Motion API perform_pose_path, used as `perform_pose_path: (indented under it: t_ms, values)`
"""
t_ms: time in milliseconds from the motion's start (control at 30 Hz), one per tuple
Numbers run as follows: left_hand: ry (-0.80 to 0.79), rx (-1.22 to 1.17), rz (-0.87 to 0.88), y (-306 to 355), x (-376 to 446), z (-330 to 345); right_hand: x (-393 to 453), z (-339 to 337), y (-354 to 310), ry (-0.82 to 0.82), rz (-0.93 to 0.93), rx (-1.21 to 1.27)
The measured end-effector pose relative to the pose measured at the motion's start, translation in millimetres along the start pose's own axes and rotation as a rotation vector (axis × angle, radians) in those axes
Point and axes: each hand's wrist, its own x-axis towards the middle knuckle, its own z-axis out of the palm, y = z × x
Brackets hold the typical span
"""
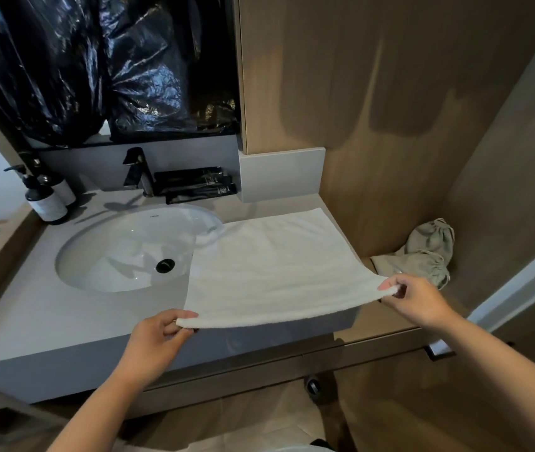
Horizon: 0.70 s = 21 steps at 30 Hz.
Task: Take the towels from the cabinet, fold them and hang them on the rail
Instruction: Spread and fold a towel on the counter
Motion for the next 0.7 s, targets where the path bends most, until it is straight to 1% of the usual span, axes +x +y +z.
perform_pose_path:
  t_ms: [133,200,267,333,400,600,700]
  values:
    - [0.044,-0.113,0.042,8,2,-5,4,-7,2,0.124,0.009,0.098]
    - [0.077,-0.099,0.077,9,7,-9,8,-13,4,0.160,-0.004,0.149]
    - [0.148,-0.051,0.131,9,16,-13,12,-19,3,0.165,-0.007,0.247]
    - [0.225,-0.039,0.169,13,28,-15,18,-24,-3,0.135,-0.013,0.361]
    - [0.267,-0.066,0.163,19,39,-14,25,-26,-10,0.113,-0.029,0.430]
    - [0.291,-0.169,0.165,38,88,-5,80,-22,-30,0.159,-0.138,0.457]
    - [0.336,-0.190,0.127,43,115,3,120,-15,-33,0.132,-0.178,0.451]
